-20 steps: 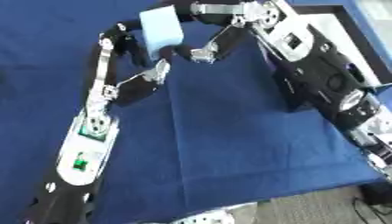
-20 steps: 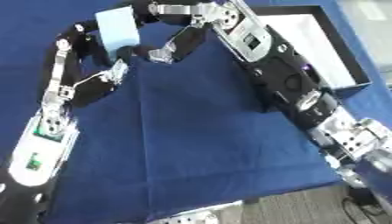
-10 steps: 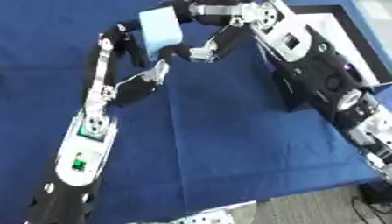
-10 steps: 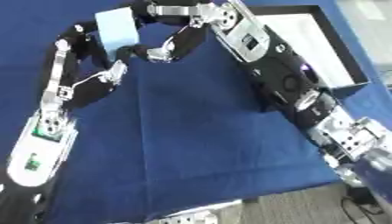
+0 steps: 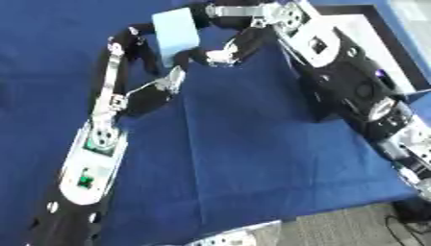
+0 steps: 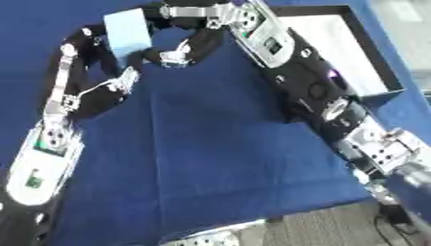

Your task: Pick up the objects with one hand, pass them to the other hand, and then place them into the box on the other side of the table.

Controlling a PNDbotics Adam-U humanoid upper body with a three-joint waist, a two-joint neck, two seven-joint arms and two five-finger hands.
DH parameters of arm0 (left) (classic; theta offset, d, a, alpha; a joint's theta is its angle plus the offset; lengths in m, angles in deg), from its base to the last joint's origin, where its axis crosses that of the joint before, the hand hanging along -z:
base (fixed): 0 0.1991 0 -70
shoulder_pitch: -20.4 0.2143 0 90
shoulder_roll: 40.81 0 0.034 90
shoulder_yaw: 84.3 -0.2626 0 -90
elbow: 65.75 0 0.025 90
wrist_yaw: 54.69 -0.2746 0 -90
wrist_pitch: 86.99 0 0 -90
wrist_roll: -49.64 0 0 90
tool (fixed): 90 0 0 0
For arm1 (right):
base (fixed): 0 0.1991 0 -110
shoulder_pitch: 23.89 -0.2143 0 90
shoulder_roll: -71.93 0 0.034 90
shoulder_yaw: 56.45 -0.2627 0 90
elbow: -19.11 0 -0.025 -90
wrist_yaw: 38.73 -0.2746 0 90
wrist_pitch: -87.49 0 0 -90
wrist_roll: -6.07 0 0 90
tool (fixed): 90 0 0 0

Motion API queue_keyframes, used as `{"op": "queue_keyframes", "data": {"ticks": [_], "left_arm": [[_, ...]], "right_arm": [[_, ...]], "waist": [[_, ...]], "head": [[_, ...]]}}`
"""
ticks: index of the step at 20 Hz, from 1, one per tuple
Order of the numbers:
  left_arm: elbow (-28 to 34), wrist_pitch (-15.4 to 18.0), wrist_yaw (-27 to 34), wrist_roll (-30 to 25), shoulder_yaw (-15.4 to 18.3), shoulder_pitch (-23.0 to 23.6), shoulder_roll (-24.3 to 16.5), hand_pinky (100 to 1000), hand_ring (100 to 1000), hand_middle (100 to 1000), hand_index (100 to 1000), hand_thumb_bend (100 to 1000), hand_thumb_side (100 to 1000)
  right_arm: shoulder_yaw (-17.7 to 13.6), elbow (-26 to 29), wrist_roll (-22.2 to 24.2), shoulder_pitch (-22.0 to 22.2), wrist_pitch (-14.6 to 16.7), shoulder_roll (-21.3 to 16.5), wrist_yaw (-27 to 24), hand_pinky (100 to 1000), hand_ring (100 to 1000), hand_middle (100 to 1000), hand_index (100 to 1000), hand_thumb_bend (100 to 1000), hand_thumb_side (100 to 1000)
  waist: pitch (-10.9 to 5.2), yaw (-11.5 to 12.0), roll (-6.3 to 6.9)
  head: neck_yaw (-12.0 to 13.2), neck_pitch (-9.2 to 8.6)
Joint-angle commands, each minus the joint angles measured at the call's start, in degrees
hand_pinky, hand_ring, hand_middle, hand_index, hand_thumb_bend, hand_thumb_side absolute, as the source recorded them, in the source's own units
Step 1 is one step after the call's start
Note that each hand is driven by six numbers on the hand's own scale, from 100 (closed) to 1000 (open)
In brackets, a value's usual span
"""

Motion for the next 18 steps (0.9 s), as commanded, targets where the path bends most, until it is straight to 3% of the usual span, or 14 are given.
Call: {"op": "queue_keyframes", "data": {"ticks": [1, 11, 18], "left_arm": [[0.3, 0.1, -1.0, -0.4, -0.8, -0.7, 0.7, 624, 321, 242, 586, 100, 237], [0.2, 0.7, -4.9, 0.7, -0.6, -0.8, 0.3, 747, 469, 454, 787, 341, 313], [0.1, 1.8, -9.0, 1.1, -0.4, -0.7, 0.3, 753, 492, 485, 813, 461, 382]], "right_arm": [[-0.7, 0.4, 5.5, -1.3, 4.7, -0.9, -1.0, 805, 1000, 745, 958, 100, 479], [-1.3, -0.3, 5.5, -1.2, 1.6, -0.8, -3.4, 750, 1000, 642, 848, 100, 352], [-1.5, -0.3, 5.5, -1.3, -0.1, -0.8, -3.9, 721, 1000, 613, 801, 100, 291]], "waist": [[-0.47, -0.2, -0.11], [-0.69, -0.4, -0.09], [-0.72, -0.4, -0.05]], "head": [[-0.3, -0.07], [-0.3, -0.07], [-0.2, -0.07]]}}
